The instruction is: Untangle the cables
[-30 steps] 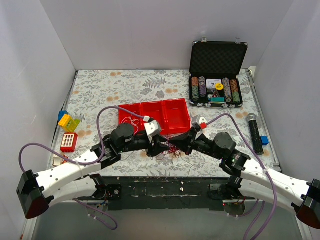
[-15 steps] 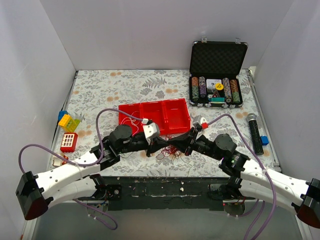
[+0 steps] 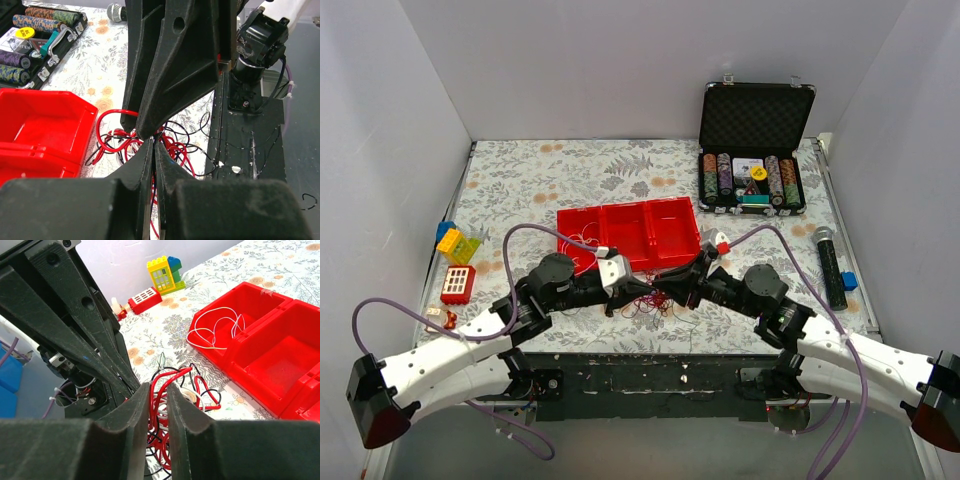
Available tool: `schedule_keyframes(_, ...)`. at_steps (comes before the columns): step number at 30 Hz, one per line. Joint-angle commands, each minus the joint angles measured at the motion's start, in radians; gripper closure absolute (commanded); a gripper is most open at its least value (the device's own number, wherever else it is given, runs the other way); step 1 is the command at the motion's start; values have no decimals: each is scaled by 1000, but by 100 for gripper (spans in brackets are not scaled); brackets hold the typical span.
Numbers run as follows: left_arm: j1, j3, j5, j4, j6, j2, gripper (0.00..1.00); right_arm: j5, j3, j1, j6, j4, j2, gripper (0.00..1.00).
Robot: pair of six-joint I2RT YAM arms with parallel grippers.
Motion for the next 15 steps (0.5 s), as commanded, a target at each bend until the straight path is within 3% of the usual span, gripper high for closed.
schedule_keyframes(1,-2,-2,28,-7,45,-47,100,23,60,-6,-2,7,3,72)
schedule_keyframes(15,-4,-33,35,-35,105,-92,100,24,72,-6,-5,-2,-14,82)
